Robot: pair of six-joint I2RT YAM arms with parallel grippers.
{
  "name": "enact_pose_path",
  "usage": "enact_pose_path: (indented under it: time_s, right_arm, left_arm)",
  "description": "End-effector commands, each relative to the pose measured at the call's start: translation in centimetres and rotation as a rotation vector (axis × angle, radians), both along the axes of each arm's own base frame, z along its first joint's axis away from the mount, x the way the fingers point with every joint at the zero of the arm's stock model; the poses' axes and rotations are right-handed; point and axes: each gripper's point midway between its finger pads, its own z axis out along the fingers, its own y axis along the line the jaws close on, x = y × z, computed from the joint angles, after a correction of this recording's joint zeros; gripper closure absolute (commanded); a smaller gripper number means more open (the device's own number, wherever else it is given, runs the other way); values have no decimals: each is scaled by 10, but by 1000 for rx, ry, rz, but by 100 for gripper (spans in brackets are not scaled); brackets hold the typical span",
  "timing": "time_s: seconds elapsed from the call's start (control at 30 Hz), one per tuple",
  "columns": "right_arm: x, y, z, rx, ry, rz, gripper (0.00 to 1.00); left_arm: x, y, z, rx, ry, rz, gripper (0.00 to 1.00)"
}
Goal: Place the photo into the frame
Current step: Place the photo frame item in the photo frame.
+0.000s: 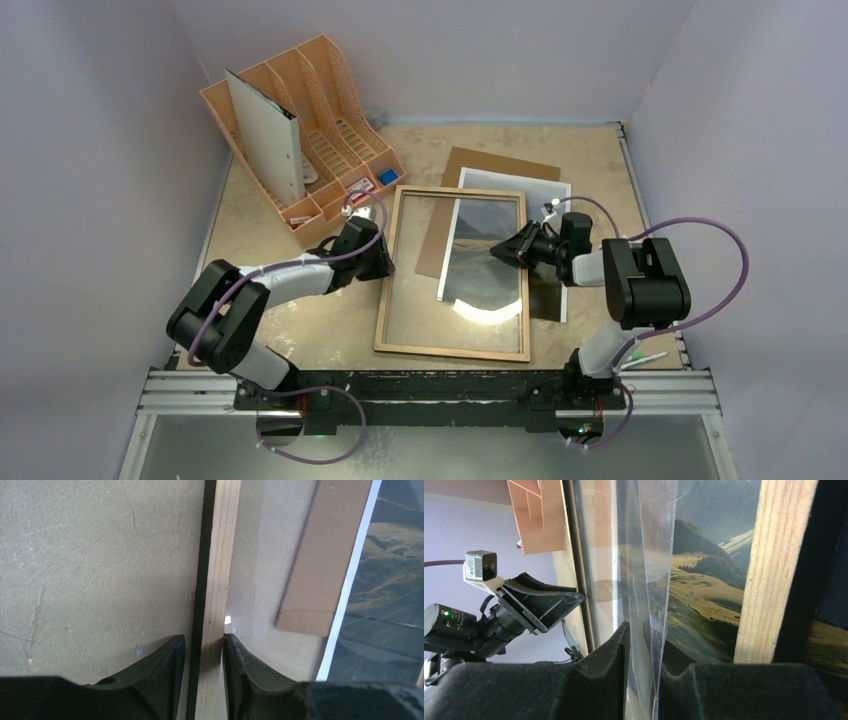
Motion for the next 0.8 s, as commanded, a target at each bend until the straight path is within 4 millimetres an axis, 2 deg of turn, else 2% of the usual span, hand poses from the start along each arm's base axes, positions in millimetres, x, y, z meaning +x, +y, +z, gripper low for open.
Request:
enact_pose_path:
  time_s: [0.0, 0.17, 0.33, 0.43, 0.77]
  right_arm:
    - [10, 1, 5, -24, -41, 12, 79]
    - [9, 0, 5, -47, -28, 11, 73]
    - [13, -6, 13, -107, -32, -1, 51]
    - [13, -13, 19, -156, -22, -25, 43]
    - [10, -57, 24, -388, 25, -193, 36]
  left_arm:
    - [4, 11, -12, 91, 42, 22, 68]
    - [-1, 27, -28, 181, 98, 60, 78]
    - [-5, 34, -33, 215, 117, 81, 80]
    - [-6, 35, -34, 217, 119, 84, 81]
    - [-6, 27, -24, 170, 100, 55, 79]
